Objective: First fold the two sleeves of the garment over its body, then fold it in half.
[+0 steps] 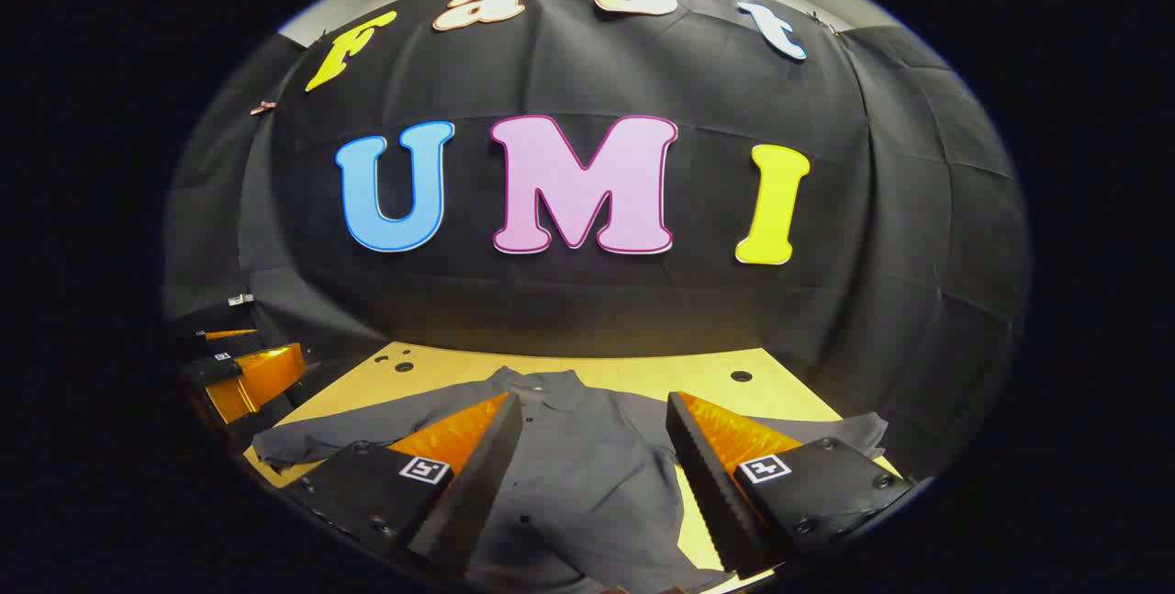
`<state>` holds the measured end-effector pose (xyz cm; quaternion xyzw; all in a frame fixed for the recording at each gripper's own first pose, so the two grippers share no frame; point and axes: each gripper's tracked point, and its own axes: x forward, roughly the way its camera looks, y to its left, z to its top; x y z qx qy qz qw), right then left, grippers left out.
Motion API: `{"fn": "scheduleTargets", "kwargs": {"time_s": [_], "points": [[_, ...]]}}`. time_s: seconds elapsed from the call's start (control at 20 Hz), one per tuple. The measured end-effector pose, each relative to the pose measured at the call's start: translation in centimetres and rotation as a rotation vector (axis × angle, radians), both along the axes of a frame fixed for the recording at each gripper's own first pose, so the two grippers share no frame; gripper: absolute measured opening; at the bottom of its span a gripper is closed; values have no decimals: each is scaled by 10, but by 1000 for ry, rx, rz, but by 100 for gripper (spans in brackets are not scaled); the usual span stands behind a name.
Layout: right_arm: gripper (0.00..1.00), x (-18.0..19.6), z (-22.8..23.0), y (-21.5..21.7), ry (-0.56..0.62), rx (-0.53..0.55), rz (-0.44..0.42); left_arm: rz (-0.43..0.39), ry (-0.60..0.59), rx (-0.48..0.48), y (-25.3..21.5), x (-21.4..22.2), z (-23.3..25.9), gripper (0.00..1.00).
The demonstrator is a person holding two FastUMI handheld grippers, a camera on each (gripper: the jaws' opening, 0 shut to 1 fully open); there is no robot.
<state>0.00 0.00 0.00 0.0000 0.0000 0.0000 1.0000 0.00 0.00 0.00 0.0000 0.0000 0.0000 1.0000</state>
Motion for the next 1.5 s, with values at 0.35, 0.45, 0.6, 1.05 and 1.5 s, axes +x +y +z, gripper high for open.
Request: {"fn": "scheduleTargets", "kwargs": {"time_s": [0.35, 0.45, 0.6, 1.05, 1.5], "points": [[98, 3, -10, -23, 23, 12, -15, -26, 24, -4, -24, 8, -13, 92], [98, 4, -14, -26, 40, 12, -12, -18, 31, 4, -25, 11, -16, 95], [98, 11, -18, -33, 54, 13, -18, -9, 39, 3, -26, 14, -17, 96], [98, 30, -23, -38, 72, 13, 4, 26, 38, 12, -25, 27, -19, 96], [98, 53, -35, -67, 104, 42, -14, 69, 59, 31, -27, 31, -33, 96]]}}
